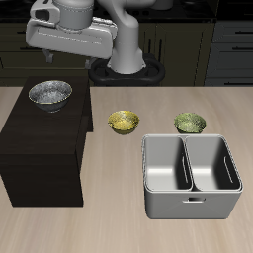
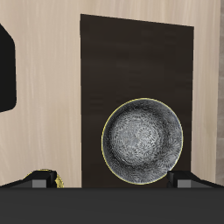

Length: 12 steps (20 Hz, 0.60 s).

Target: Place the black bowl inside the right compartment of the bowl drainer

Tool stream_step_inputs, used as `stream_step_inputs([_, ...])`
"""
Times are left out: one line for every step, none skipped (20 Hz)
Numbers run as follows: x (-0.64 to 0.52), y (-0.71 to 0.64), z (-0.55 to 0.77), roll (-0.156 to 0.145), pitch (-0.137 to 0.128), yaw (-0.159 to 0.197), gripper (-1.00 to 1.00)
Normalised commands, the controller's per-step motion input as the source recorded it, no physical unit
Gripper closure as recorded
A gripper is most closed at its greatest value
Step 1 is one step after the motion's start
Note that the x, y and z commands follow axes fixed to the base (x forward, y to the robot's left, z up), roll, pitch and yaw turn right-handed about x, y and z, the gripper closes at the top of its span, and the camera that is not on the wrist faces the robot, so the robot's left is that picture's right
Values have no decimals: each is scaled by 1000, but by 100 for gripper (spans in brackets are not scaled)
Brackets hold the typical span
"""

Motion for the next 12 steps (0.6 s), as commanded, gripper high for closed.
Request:
stream_step_inputs([10, 19, -129, 5, -2, 0, -100])
stream_step_inputs([-1, -19, -144, -3, 3, -31, -100])
stream_step_inputs([58, 29, -192, 18, -9, 9, -100])
stream_step_inputs([-4, -78, 11, 0, 0, 0, -100])
stream_step_inputs([58, -40, -312, -1, 43, -64, -100])
stream_step_inputs([20, 28, -257, -1, 4, 12, -100])
stream_step_inputs([2, -11, -284, -1, 4, 18, -100])
stream_step_inputs([-19, 48, -270, 30, 19, -30, -100])
stream_step_inputs([56, -47, -236, -21, -7, -1, -100])
stream_step_inputs([22, -16, -326, 21, 41, -58, -100])
stream_step_inputs([13, 14, -312, -3, 15, 7, -100])
stream_step_inputs([14, 35, -324, 29, 40, 7, -100])
